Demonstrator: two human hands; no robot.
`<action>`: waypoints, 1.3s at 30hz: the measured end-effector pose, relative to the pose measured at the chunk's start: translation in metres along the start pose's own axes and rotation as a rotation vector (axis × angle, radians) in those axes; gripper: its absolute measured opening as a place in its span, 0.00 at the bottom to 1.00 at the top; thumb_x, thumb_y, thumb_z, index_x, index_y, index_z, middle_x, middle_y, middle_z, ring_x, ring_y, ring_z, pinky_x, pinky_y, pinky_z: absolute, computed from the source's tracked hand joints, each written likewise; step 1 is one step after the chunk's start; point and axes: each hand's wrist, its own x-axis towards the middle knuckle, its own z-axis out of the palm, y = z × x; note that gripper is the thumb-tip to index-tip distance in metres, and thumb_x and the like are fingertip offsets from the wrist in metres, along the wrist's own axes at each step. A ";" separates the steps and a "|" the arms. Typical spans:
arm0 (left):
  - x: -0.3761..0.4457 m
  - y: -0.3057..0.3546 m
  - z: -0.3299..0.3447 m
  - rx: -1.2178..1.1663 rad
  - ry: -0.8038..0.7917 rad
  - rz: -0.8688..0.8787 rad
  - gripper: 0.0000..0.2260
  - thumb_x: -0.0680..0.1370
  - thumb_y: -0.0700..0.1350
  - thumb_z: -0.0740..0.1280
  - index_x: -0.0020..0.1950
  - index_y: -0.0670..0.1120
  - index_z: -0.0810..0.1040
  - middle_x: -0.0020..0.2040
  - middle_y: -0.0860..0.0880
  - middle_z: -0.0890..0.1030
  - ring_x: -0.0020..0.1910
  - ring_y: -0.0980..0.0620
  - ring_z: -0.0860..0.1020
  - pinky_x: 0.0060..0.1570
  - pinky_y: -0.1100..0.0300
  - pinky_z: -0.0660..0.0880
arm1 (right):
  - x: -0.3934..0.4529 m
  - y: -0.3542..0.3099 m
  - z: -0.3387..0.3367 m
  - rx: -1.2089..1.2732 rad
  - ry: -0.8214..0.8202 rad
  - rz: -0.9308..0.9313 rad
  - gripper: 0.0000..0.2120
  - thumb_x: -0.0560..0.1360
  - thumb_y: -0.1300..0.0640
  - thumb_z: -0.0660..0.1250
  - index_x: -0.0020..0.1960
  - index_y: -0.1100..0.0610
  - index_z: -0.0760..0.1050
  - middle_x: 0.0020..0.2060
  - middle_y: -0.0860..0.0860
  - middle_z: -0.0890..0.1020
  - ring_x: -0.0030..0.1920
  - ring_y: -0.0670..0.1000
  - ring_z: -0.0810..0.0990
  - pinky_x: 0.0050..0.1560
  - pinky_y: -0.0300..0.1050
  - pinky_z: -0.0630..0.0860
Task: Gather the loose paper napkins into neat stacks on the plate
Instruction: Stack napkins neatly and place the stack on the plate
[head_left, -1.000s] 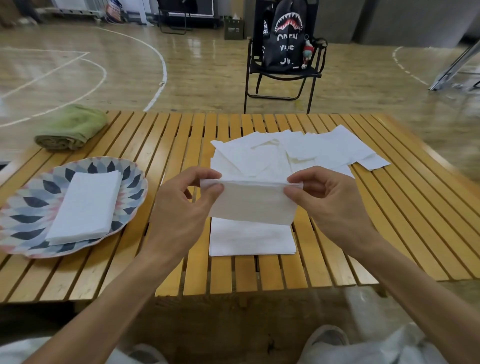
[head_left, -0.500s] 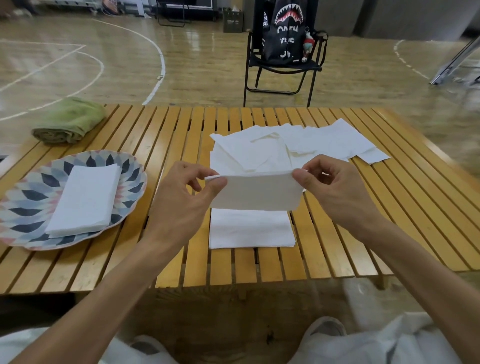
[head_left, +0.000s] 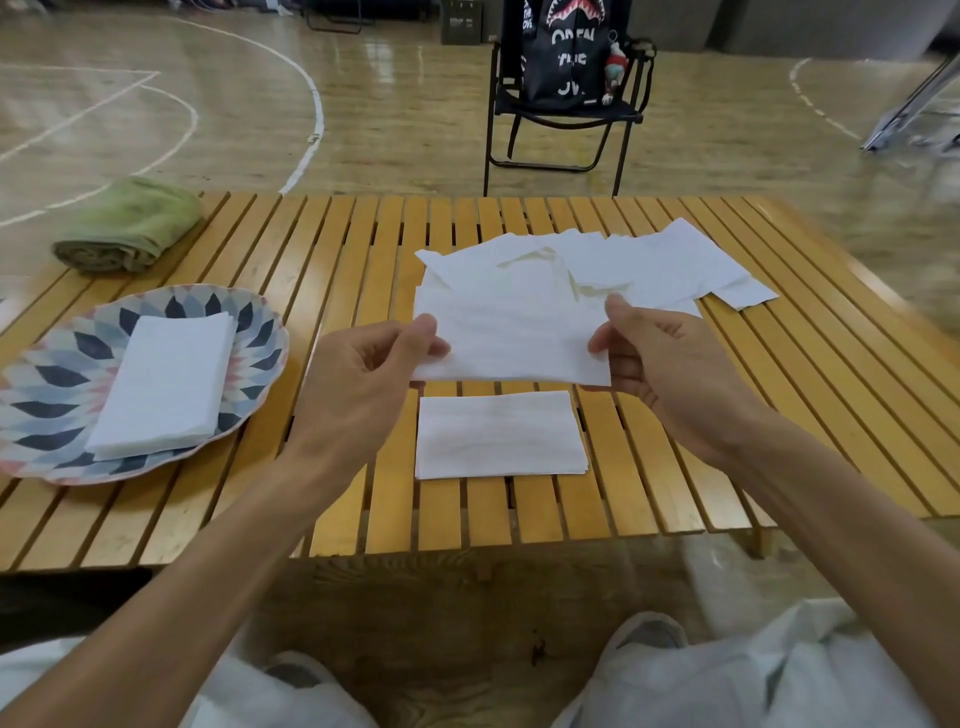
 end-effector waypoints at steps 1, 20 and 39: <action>0.000 -0.002 0.000 0.030 0.013 0.002 0.11 0.80 0.55 0.64 0.44 0.55 0.84 0.40 0.58 0.83 0.40 0.60 0.79 0.38 0.70 0.73 | 0.000 0.003 0.000 -0.052 0.023 0.000 0.18 0.79 0.47 0.67 0.43 0.61 0.82 0.43 0.55 0.86 0.45 0.53 0.86 0.43 0.40 0.81; -0.007 -0.032 0.003 0.511 -0.238 -0.084 0.09 0.78 0.46 0.69 0.53 0.60 0.78 0.48 0.62 0.78 0.44 0.64 0.77 0.37 0.74 0.68 | 0.004 0.033 0.005 -0.821 -0.118 0.010 0.07 0.76 0.57 0.71 0.45 0.45 0.81 0.41 0.44 0.80 0.38 0.41 0.76 0.38 0.33 0.67; -0.016 -0.036 0.018 0.811 -0.270 0.018 0.15 0.79 0.47 0.68 0.66 0.53 0.74 0.58 0.54 0.68 0.50 0.56 0.73 0.49 0.62 0.71 | 0.003 0.042 0.013 -1.060 -0.139 -0.087 0.10 0.75 0.49 0.73 0.55 0.46 0.77 0.50 0.46 0.73 0.46 0.43 0.74 0.43 0.37 0.69</action>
